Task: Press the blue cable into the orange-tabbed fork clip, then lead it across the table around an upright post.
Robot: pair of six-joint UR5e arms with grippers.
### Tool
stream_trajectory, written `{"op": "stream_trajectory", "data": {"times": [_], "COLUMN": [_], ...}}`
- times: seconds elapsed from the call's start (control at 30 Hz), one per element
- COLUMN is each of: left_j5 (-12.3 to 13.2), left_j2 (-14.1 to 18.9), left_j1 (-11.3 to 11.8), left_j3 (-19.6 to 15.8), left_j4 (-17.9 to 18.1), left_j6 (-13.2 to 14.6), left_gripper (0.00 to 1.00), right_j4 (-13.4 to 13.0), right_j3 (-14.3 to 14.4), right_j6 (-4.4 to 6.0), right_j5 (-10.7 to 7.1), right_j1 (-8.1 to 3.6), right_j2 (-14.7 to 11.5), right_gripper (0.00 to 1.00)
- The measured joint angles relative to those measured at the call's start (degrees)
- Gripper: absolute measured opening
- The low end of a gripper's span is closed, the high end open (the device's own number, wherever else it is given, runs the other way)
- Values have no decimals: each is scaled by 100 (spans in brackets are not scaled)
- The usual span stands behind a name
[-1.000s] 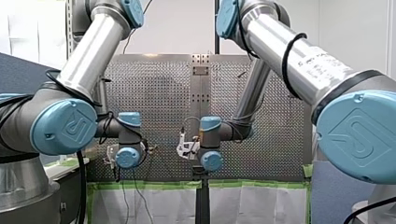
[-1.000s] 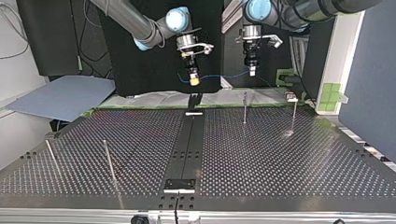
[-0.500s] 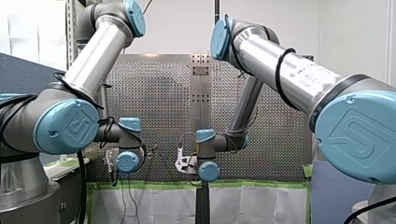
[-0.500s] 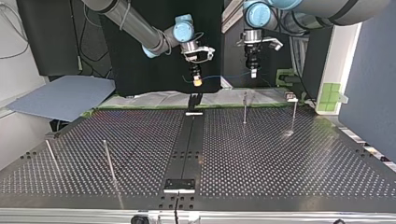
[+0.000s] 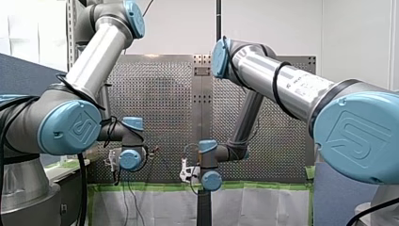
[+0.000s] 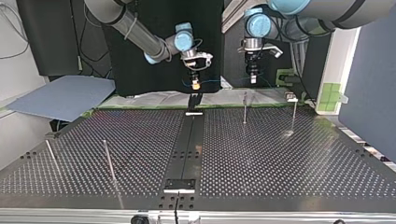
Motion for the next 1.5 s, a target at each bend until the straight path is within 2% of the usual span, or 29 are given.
{"op": "stream_trajectory", "data": {"times": [0.33,0.67,0.93,1.1,1.27,1.5], "left_j5": [131,259,291,284,286,380], "left_j2": [0,-2,-26,-208,-483,-591], "left_j1": [79,177,262,298,341,428], "left_j3": [46,255,297,384,526,699], "left_j4": [-104,-331,-376,-379,-367,-464], "left_j6": [-11,-100,-219,-302,-339,-455], "left_gripper": [0,0,0,0,0,0], "right_j4": [-9,12,38,33,8,-91], "right_j3": [-89,-157,-158,-158,-158,-159], "right_j6": [-60,-38,-35,-33,-28,-13], "right_j5": [-385,-495,-661,-731,-891,-933], "right_j1": [-189,-306,-314,-283,-256,-269], "right_j2": [-410,-444,-434,-428,-421,-409], "right_gripper": [0,0,0,0,0,0]}}
